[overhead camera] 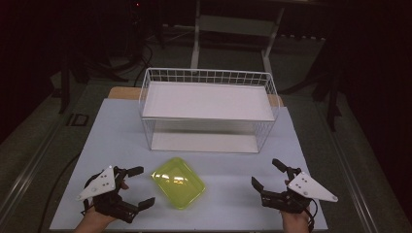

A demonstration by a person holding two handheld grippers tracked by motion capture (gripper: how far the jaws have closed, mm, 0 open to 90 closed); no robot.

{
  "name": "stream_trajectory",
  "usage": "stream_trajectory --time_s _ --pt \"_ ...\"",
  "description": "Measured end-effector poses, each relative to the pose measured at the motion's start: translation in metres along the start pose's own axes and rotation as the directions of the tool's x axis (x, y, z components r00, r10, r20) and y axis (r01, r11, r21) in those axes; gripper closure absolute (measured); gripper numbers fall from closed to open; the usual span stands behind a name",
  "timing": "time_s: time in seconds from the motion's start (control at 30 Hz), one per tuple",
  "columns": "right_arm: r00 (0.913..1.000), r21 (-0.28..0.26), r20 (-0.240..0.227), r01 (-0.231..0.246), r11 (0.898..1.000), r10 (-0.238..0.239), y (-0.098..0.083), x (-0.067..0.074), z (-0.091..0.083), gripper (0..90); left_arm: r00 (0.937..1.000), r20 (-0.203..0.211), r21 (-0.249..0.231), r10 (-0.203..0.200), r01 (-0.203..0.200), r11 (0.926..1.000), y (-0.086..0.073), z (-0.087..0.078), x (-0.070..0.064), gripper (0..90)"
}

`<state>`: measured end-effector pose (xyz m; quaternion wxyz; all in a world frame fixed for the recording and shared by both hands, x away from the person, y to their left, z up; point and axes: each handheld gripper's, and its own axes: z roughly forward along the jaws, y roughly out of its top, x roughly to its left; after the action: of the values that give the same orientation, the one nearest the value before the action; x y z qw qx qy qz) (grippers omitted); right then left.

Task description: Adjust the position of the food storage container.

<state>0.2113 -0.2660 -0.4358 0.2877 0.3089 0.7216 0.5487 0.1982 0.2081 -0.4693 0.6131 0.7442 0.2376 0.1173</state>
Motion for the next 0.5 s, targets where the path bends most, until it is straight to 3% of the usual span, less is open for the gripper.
stream_trajectory --time_s 0.1,0.17,0.3,0.43,0.5 --pt "1.0000 0.000 -0.001 0.000 1.000 0.000 0.000 0.000 0.000 12.4 1.0000 -0.002 0.007 -0.002 0.002 1.0000 0.000 0.002 -0.001 0.6" --pt "1.0000 0.000 -0.004 -0.006 1.000 0.006 0.000 -0.001 0.000 12.4 0.9993 0.038 0.043 0.002 -0.004 0.9991 -0.001 0.010 -0.006 0.6" --pt "0.9998 0.006 -0.006 -0.017 1.000 0.017 0.000 -0.001 0.001 12.5 0.9976 0.066 0.086 0.022 -0.027 0.9959 -0.002 0.016 -0.014 1.3" --pt "0.9988 0.014 -0.020 -0.044 0.999 0.044 -0.001 -0.003 0.003 12.4 0.9944 0.104 0.141 0.020 -0.034 0.9893 -0.004 0.021 -0.021 18.3" --pt "0.9987 0.019 -0.019 -0.047 0.999 0.047 -0.002 -0.004 0.004 12.5 0.9944 0.103 0.157 0.021 -0.038 0.9868 -0.005 0.022 -0.021 25.9"
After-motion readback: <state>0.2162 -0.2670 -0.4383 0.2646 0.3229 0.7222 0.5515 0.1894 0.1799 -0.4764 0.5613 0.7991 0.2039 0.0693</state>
